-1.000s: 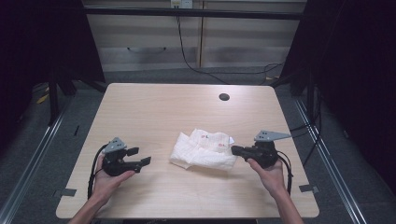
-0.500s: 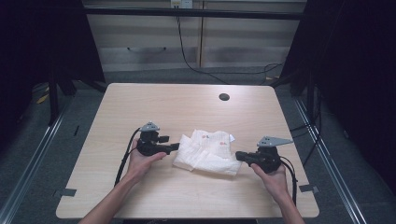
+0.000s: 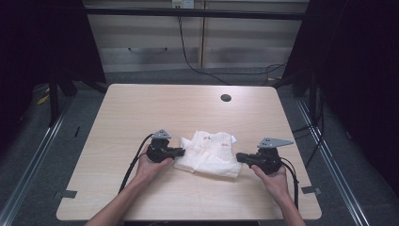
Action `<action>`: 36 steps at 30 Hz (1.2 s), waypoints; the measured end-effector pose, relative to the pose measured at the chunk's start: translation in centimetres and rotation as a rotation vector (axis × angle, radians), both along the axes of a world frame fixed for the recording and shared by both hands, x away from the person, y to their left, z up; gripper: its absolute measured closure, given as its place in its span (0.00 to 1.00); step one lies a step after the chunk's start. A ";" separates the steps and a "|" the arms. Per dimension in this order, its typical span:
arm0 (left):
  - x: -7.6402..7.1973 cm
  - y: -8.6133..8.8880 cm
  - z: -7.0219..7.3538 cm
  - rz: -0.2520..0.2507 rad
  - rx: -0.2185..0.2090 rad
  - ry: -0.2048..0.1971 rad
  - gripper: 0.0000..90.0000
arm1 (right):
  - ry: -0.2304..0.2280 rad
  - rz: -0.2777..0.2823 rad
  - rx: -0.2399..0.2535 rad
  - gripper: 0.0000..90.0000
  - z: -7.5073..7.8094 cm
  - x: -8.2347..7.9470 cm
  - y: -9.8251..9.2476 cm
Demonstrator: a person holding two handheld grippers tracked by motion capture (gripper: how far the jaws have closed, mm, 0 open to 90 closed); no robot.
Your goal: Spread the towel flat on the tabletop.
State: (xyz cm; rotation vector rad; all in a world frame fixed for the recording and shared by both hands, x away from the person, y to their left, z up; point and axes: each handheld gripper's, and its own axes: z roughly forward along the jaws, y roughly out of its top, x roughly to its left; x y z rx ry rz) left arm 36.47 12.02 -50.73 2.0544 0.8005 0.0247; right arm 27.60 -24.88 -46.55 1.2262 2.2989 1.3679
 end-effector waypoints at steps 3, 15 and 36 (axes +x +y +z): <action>0.0 0.5 0.7 0.024 -0.038 -0.009 0.97 | -0.004 -0.004 0.002 0.97 0.1 0.0 0.0; -1.9 3.8 7.7 0.049 -0.119 -0.185 0.97 | -0.065 0.003 0.009 0.97 2.1 0.6 0.7; -5.3 -0.8 2.6 -0.130 0.074 -0.131 0.93 | -0.079 -0.020 -0.022 0.97 1.7 -0.4 0.8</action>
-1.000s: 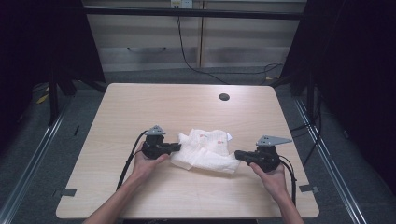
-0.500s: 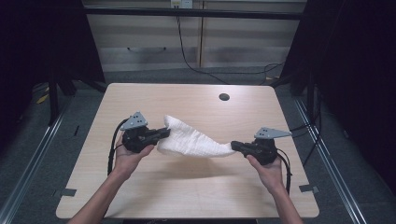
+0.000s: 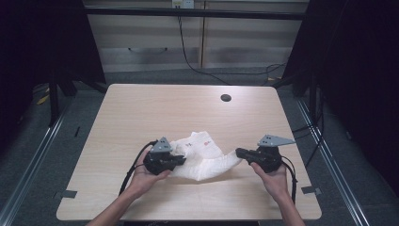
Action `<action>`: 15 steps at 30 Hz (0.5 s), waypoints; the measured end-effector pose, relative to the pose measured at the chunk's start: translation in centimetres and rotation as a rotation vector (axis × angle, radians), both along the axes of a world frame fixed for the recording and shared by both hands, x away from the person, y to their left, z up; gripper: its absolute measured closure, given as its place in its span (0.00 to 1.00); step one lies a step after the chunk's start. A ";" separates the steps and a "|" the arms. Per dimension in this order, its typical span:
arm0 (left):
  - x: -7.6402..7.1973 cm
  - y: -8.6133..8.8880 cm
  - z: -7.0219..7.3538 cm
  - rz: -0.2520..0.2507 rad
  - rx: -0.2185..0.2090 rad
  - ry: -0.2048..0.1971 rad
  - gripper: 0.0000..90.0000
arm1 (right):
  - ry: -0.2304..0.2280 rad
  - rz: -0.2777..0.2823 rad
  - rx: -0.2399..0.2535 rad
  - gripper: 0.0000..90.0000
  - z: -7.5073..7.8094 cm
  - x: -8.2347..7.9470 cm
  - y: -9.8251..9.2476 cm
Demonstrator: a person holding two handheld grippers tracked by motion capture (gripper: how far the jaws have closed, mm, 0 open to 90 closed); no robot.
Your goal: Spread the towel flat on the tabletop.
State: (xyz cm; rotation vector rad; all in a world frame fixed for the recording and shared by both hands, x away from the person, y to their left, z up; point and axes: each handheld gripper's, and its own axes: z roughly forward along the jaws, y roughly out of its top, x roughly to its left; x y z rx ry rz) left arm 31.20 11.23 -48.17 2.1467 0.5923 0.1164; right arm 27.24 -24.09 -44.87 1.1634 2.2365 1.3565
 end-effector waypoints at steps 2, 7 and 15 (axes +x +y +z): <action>-0.1 -0.4 -0.5 -0.007 0.017 0.009 0.90 | 0.011 0.001 -0.018 0.97 -0.4 0.1 0.2; -0.1 -0.7 -1.6 -0.047 0.031 0.049 0.79 | 0.048 0.010 -0.040 0.97 -1.6 0.3 0.6; 0.5 1.5 0.3 -0.012 -0.084 0.066 0.66 | 0.062 0.013 -0.053 0.97 -2.1 0.4 0.8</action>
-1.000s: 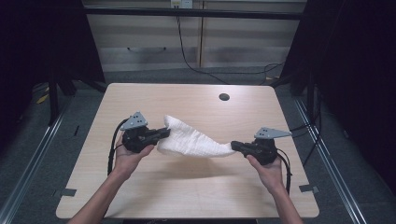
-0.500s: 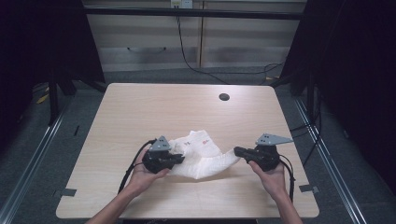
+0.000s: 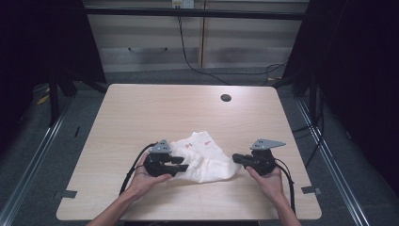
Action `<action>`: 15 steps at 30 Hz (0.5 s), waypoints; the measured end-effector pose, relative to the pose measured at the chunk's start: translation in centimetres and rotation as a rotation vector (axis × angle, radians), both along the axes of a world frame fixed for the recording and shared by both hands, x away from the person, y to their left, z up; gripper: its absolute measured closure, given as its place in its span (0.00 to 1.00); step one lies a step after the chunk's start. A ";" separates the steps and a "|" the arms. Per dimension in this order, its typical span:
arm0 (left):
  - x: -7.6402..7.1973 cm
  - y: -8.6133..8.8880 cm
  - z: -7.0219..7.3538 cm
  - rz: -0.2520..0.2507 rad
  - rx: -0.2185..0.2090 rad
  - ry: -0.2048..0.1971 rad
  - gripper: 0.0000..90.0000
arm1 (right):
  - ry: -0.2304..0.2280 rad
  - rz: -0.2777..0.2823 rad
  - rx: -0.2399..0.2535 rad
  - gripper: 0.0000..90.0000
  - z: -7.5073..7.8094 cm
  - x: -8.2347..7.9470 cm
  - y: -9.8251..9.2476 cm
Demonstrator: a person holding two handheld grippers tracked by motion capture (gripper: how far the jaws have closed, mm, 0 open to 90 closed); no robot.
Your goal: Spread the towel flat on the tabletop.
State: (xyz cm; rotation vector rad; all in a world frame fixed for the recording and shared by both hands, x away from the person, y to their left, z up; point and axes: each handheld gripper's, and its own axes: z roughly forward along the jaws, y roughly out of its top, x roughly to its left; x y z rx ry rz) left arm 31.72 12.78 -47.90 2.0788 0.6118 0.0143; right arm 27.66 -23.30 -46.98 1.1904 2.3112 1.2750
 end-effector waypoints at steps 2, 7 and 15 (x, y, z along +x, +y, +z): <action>0.3 0.8 0.5 0.022 -0.025 -0.004 0.65 | -0.007 0.000 0.002 0.97 0.0 0.1 -0.1; 1.6 2.3 1.1 0.120 -0.037 -0.018 0.68 | -0.007 -0.009 0.010 0.97 0.2 0.1 -0.3; 4.3 2.0 0.7 0.147 -0.052 -0.002 0.73 | -0.010 -0.013 0.017 0.97 0.4 0.2 -0.5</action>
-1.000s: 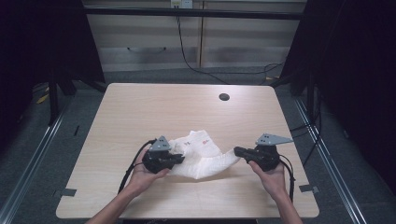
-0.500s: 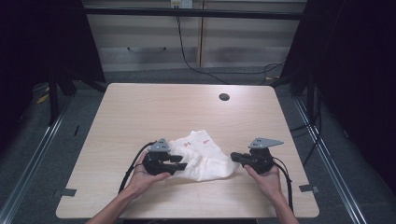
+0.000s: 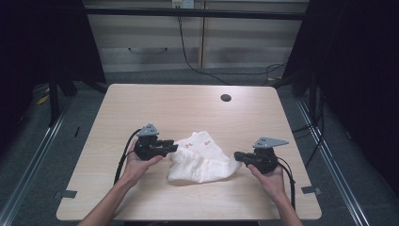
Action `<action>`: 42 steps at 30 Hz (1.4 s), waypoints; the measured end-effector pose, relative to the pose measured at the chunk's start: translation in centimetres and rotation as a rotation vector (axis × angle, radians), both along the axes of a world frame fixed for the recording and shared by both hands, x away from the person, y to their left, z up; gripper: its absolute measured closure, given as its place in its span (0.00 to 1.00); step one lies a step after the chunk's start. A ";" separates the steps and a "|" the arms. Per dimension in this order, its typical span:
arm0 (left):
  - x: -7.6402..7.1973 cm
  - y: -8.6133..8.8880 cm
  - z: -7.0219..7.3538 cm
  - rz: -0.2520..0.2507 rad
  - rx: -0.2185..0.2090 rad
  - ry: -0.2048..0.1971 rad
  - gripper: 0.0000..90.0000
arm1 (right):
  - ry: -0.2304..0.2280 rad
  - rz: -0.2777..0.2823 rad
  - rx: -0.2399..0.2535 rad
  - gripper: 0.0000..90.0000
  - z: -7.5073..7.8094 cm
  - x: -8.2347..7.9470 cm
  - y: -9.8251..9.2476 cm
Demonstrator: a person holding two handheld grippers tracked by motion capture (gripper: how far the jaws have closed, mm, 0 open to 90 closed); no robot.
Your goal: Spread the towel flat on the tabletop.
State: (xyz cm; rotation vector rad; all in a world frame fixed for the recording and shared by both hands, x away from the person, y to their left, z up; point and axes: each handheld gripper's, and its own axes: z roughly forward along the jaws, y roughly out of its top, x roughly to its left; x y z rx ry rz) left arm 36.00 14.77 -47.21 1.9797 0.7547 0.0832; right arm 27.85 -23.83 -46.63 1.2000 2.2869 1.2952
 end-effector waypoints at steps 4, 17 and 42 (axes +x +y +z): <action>0.8 -0.2 -0.9 -0.017 0.002 0.046 0.66 | 0.003 0.000 0.003 0.97 -0.1 0.1 0.0; 0.3 -1.6 -2.0 -0.078 0.038 0.062 0.90 | 0.009 0.010 -0.002 0.97 -0.4 0.2 0.1; -1.1 1.8 3.5 -0.011 -0.102 -0.077 0.95 | -0.067 -0.070 0.121 0.97 2.5 0.0 -2.6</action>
